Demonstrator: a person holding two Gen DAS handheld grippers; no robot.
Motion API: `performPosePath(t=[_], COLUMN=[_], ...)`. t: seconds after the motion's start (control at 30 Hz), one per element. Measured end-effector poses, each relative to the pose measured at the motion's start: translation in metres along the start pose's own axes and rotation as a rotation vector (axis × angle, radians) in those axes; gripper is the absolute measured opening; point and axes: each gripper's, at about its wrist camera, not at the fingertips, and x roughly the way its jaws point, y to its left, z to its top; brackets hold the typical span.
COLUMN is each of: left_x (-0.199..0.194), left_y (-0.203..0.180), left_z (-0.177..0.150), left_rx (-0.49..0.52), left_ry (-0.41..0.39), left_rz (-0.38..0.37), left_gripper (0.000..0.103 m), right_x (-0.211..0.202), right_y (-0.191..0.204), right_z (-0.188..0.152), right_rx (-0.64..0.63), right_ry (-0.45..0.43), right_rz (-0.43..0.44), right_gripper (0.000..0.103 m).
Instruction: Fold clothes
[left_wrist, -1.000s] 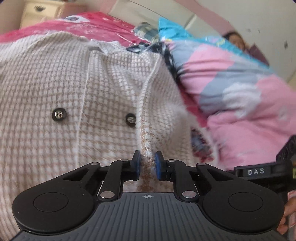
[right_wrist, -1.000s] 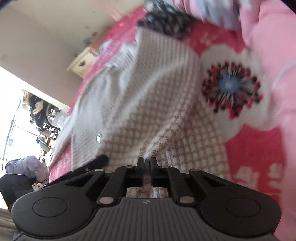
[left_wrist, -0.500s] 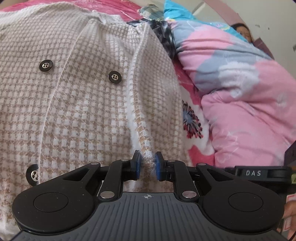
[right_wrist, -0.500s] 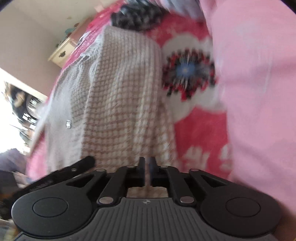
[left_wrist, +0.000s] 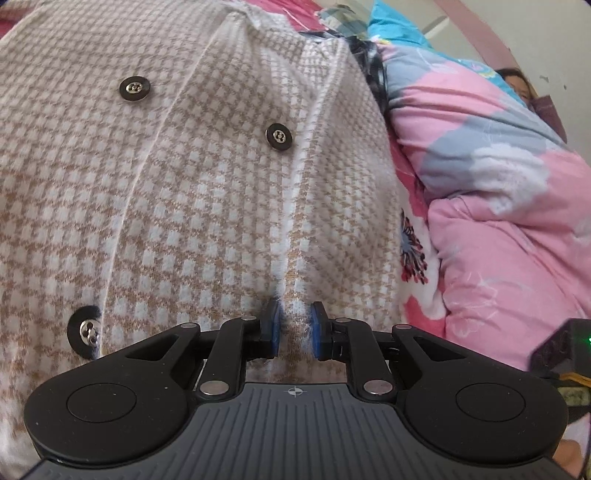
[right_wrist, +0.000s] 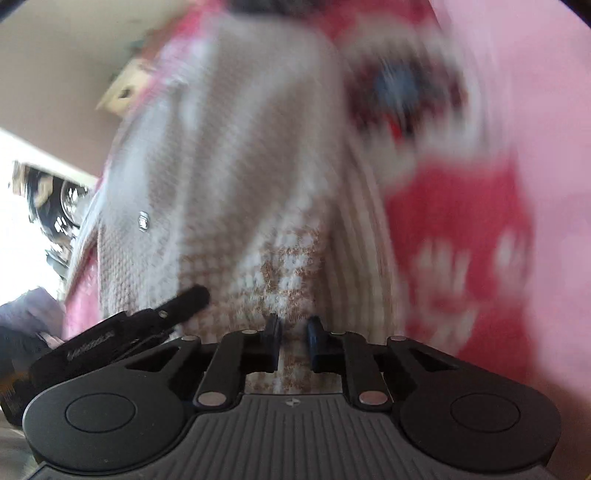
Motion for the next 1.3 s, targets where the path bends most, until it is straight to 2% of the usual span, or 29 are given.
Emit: performPosePath(t=[0.07, 0.17, 0.23, 0.33, 0.47, 0.53, 0.6, 0.7, 0.77, 0.8, 0.97, 1.0, 1.03, 1.1, 1.23, 1.3], left_x=[-0.005, -0.007, 0.007, 0.015, 0.016, 0.023, 0.024, 0.021, 0.013, 0.008, -0.017, -0.019, -0.017, -0.010, 0.033, 0.051], left_y=[-0.008, -0.025, -0.032, -0.038, -0.046, -0.047, -0.046, -0.043, -0.039, -0.036, -0.033, -0.035, -0.038, -0.045, -0.071, -0.079], left_z=[-0.003, -0.010, -0.016, -0.020, -0.028, -0.034, -0.036, -0.030, -0.021, -0.016, 0.025, 0.038, 0.051, 0.076, 0.124, 0.144], left_rx=[-0.034, 0.009, 0.036, 0.063, 0.181, 0.229, 0.248, 0.238, 0.229, 0.224, 0.220, 0.223, 0.229, 0.242, 0.337, 0.365], left_ry=[-0.016, -0.028, 0.002, 0.029, 0.047, 0.057, 0.051, 0.077, 0.101, 0.109, 0.027, 0.002, -0.021, -0.057, -0.132, -0.138], left_rz=[-0.040, -0.069, -0.034, -0.012, 0.025, 0.064, 0.070, 0.042, 0.027, 0.024, 0.051, 0.055, 0.059, 0.065, 0.106, 0.115], left_gripper=[0.014, 0.014, 0.014, 0.014, 0.014, 0.016, 0.017, 0.020, 0.032, 0.035, 0.038, 0.039, 0.040, 0.043, 0.053, 0.053], right_x=[-0.016, -0.005, 0.006, 0.006, 0.019, 0.013, 0.007, -0.018, -0.033, -0.036, -0.009, 0.006, 0.023, 0.059, 0.067, 0.069], right_y=[0.019, 0.021, 0.008, 0.000, -0.010, -0.006, -0.002, 0.005, 0.008, 0.008, 0.013, 0.013, 0.011, 0.006, -0.001, -0.005], right_z=[0.000, -0.004, -0.008, -0.014, -0.020, -0.018, -0.016, -0.005, 0.008, 0.015, 0.048, 0.048, 0.043, 0.031, 0.001, -0.002], right_rx=[-0.164, -0.260, -0.238, -0.225, -0.172, -0.176, -0.180, -0.188, -0.155, -0.138, -0.111, -0.126, -0.148, -0.194, -0.328, -0.342], right_ry=[-0.062, -0.019, 0.037, 0.047, 0.117, 0.114, 0.112, 0.026, -0.052, -0.088, -0.230, -0.241, -0.215, -0.123, -0.241, -0.273], right_rz=[-0.084, -0.176, -0.189, -0.174, -0.163, -0.189, -0.214, -0.241, -0.207, -0.178, -0.111, -0.089, -0.076, -0.059, -0.037, -0.020], right_gripper=[0.015, 0.015, 0.015, 0.015, 0.019, 0.024, 0.039, 0.040, 0.040, 0.040, 0.040, 0.040, 0.040, 0.040, 0.042, 0.044])
